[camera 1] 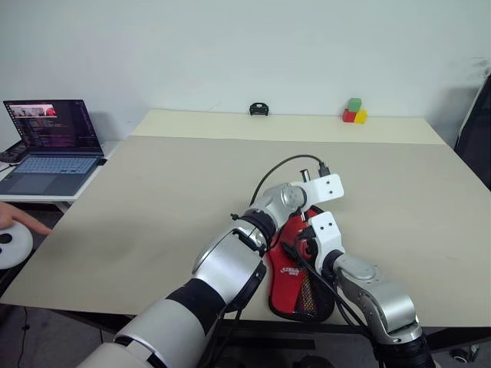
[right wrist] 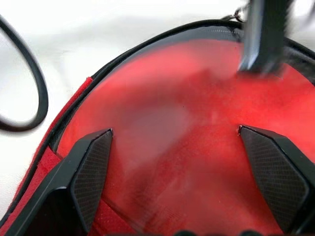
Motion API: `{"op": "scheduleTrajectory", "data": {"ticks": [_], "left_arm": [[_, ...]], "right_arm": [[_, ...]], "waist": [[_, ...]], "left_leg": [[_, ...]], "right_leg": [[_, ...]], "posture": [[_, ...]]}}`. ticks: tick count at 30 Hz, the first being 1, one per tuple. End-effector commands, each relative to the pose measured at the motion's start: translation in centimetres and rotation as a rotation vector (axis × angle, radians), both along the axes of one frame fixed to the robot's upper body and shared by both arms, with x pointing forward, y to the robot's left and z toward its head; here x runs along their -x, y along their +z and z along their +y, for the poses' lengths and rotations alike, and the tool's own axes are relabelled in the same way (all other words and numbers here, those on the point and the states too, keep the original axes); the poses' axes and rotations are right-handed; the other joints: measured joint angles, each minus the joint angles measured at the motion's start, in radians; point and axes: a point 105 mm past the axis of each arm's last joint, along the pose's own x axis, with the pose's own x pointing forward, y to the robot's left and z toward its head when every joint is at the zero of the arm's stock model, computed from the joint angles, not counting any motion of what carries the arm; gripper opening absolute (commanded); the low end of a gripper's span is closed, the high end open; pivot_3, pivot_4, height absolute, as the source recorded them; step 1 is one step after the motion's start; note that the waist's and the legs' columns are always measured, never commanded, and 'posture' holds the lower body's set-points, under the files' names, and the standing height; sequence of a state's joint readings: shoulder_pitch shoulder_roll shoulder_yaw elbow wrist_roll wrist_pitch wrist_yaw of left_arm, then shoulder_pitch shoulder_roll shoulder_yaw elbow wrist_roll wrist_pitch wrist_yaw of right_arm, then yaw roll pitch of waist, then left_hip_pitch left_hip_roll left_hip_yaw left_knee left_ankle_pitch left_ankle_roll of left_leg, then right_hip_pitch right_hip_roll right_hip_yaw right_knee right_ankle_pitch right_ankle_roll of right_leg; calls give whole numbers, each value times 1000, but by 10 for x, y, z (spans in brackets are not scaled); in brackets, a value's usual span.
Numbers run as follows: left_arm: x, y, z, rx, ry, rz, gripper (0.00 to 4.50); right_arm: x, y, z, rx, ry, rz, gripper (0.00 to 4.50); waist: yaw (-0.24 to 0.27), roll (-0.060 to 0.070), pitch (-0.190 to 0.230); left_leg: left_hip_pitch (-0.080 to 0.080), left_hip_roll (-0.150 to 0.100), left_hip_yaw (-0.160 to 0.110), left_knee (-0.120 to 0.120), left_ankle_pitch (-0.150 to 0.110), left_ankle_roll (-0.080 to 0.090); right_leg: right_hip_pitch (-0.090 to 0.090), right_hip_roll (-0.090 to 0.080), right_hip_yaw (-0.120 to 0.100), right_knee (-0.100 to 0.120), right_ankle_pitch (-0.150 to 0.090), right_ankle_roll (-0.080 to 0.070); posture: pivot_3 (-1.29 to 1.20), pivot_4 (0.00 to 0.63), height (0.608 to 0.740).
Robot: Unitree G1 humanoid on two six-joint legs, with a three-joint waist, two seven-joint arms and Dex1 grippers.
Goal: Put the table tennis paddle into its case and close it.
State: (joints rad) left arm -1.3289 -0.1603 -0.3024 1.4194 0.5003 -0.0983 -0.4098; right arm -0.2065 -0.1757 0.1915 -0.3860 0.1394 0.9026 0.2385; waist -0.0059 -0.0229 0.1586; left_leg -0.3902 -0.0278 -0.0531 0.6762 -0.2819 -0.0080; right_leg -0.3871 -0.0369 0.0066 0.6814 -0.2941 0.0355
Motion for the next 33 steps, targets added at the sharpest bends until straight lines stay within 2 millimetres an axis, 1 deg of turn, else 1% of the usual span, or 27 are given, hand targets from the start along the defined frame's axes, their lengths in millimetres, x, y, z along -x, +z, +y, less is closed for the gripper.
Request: {"op": "scheduleTrajectory", "data": {"ticks": [1, 4, 7, 9, 13, 18, 21, 24, 27, 30, 33], "left_arm": [[16, -13, -19, 13, -57, 49, 1139], [14, -19, -12, 21, -26, 73, 2260], [12, -16, -10, 34, -15, 69, 3243], [11, -14, -10, 39, -19, 69, 3243], [6, -3, -6, 85, -14, 82, 3243], [-11, 23, 11, 155, 45, 29, 3243], [-26, 42, 34, 220, 120, -7, 3243], [-37, 50, 56, 236, 175, -42, 3243], [-47, 59, 84, 306, 231, -42, 3243], [-47, 66, 100, 426, 225, 17, 3243], [-45, 66, 113, 522, 190, 77, 3243]], "right_arm": [[18, -50, 0, 36, 10, 227, 4500], [17, -50, 2, 37, 19, 226, 4500], [15, -50, 3, 39, 30, 225, 4500], [14, -51, 3, 40, 33, 224, 4500], [8, -49, 4, 43, 40, 214, 4500], [0, -45, 3, 49, 47, 201, 4500], [-3, -44, 0, 49, 48, 198, 4500], [-5, -44, -4, 48, 49, 198, 4500], [-5, -43, -7, 43, 58, 202, 4500], [-4, -39, -10, 34, 76, 201, 4500], [-4, -36, -14, 36, 82, 194, 4500]], "waist": [[-1, 0, 0], [-1, -2, -4], [-1, -2, -5], [-2, -2, -6], [-7, -2, -6], [-26, -2, -6], [-29, -2, -6], [-29, -2, -6], [-26, -3, -6], [-25, -3, -6], [-24, -3, -6]], "left_leg": [[0, 0, 0, 0, 0, 0], [0, 0, 0, 0, 0, 0], [6, 0, 0, -1, 0, 0], [10, 0, 0, -1, 0, 0], [11, 1, 0, -1, 0, 0], [12, 1, 0, -1, 0, 0], [12, 3, 0, -1, 0, 0], [14, 4, 0, -1, 0, 0], [15, 3, 0, -2, 0, 0], [14, 3, 0, -1, 0, 0], [14, 3, 0, -2, 0, 0]], "right_leg": [[0, 0, 0, 0, 0, 0], [0, 0, 0, 0, 0, 0], [5, 0, 0, -1, 0, 0], [9, 0, 0, -1, 0, 0], [10, 1, 0, -1, 0, 0], [10, 1, 0, 0, 0, 0], [10, 1, 1, 0, 0, 0], [10, 1, 1, 0, 0, 0], [12, 1, 1, 0, 0, 0], [12, 1, 0, 0, 0, 0], [12, 0, 0, -1, 0, 0]], "posture": [[0, 150, 740], [0, 150, 740], [0, 150, 740], [0, 150, 740], [0, 150, 740], [0, 150, 740], [0, 150, 740], [0, 150, 740], [0, 150, 740], [0, 150, 740], [0, 150, 740]]}}
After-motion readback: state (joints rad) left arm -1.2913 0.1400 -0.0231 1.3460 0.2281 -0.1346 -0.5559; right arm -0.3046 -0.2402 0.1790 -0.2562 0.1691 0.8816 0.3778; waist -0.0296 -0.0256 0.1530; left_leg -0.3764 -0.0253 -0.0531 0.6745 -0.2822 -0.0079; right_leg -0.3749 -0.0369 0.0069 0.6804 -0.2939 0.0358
